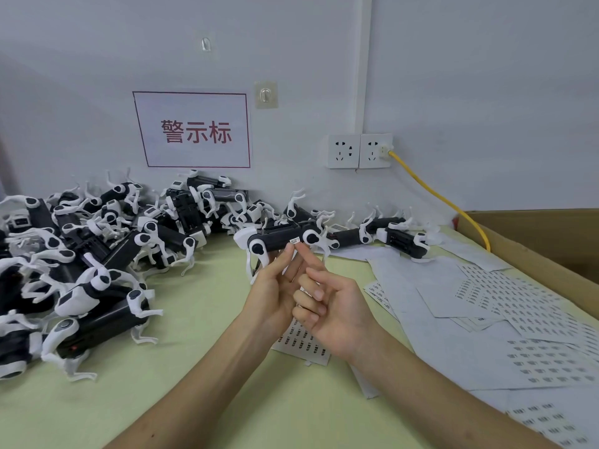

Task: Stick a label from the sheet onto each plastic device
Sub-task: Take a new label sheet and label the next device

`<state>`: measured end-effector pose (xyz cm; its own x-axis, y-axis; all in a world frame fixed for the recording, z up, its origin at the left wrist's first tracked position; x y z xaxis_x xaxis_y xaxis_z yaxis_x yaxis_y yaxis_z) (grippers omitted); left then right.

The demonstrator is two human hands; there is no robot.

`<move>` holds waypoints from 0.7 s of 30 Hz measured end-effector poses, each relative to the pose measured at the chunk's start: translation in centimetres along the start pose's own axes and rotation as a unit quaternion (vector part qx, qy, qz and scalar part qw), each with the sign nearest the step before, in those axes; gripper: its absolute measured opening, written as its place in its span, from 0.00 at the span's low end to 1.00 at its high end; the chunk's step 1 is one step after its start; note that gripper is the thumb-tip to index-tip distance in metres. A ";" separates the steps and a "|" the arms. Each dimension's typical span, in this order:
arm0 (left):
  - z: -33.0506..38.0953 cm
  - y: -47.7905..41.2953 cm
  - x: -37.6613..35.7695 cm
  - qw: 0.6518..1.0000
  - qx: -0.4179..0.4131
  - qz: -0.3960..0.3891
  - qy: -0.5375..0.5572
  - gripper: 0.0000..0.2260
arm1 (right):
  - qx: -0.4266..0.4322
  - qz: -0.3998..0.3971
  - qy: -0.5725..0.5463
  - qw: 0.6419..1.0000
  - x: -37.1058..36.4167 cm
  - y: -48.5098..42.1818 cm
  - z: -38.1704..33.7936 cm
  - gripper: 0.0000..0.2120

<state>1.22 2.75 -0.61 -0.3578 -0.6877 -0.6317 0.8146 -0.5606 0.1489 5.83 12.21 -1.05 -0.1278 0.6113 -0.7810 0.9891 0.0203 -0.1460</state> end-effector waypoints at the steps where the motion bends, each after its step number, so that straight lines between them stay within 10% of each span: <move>1: 0.0 0.1 0.0 1.000 0.001 0.003 -0.002 0.12 | 0.001 0.001 0.004 1.000 0.0 0.0 0.0 0.21; 21: 0.1 0.1 0.0 1.000 0.013 0.025 -0.007 0.10 | 0.009 0.007 0.019 1.000 -0.4 0.3 0.0 0.24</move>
<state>1.23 2.61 -0.52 -0.3233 -0.7220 -0.6117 0.8197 -0.5367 0.2003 6.22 12.00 -0.77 -0.1117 0.6409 -0.7594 0.9891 -0.0021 -0.1472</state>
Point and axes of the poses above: each hand's wrist, its own y-axis away from the middle knuckle, its own x-axis out of the back of the hand, z = x × y, the point moved 1 cm from there along -y, towards the middle knuckle, and after that the axes turned 10 degrees about x, right-handed, at the moved point
